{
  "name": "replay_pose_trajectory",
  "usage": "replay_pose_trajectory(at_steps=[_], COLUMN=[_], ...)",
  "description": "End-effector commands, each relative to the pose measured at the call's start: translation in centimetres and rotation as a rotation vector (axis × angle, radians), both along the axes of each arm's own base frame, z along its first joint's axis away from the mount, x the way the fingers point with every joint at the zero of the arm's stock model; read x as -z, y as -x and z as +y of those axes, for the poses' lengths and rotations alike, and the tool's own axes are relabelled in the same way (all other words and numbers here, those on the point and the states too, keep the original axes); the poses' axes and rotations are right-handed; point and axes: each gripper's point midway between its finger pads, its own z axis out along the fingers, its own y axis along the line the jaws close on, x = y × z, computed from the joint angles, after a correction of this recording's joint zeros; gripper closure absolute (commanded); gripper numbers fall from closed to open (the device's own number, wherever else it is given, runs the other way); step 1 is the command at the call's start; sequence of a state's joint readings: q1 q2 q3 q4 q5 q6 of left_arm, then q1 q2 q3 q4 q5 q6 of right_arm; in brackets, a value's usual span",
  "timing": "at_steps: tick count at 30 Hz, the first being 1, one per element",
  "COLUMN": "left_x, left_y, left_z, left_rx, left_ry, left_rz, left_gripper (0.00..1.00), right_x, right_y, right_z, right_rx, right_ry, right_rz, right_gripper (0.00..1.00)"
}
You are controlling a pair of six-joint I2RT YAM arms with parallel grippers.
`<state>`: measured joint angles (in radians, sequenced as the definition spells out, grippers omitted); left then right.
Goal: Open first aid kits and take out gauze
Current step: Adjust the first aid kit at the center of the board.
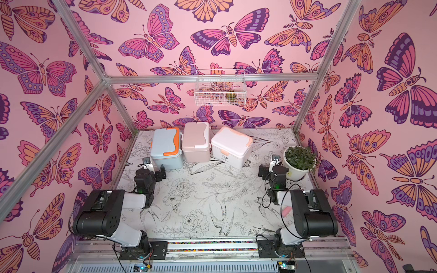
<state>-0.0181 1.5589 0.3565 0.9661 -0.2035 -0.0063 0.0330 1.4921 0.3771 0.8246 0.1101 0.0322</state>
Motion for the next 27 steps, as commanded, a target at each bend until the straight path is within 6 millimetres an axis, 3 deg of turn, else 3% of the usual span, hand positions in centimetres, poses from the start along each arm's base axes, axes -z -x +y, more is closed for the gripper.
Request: replay_pose_trajectory(at_steps=[1, 9, 13, 16, 18, 21, 24, 27], left_x=[-0.1, -1.6, -4.7, -8.2, -10.2, -14.0, -15.8, -16.0], left_y=[1.1, 3.1, 4.5, 5.3, 5.9, 7.3, 8.7, 9.8], left_z=[-0.4, -0.8, -1.4, -2.8, -3.7, -5.0, -7.2, -9.4], left_rx=[-0.003, -0.016, -0.048, -0.015, -0.011, -0.027, 0.085, 0.197], left_ry=[-0.037, -0.082, -0.149, -0.162, -0.112, 0.025, 0.207, 0.31], left_rz=[-0.021, -0.119, -0.18, -0.23, -0.239, -0.23, -0.192, -0.101], left_gripper=[0.01, 0.01, 0.01, 0.01, 0.01, 0.01, 0.01, 0.01], right_x=[-2.6, -8.9, -12.3, -14.0, -15.2, -15.5, -15.5, -16.3], right_y=[0.2, 1.6, 2.7, 3.4, 3.7, 3.8, 3.4, 1.7], right_z=[0.4, 1.7, 2.7, 3.6, 4.1, 3.1, 2.1, 3.7], right_rx=[-0.019, -0.025, -0.029, -0.043, -0.049, 0.046, 0.12, -0.01], right_ry=[0.018, -0.126, -0.317, -0.41, -0.458, -0.517, -0.601, -0.688], right_rz=[-0.058, -0.055, -0.088, -0.042, -0.009, 0.051, 0.074, 0.066], right_gripper=[0.01, 0.01, 0.01, 0.01, 0.01, 0.01, 0.01, 0.01])
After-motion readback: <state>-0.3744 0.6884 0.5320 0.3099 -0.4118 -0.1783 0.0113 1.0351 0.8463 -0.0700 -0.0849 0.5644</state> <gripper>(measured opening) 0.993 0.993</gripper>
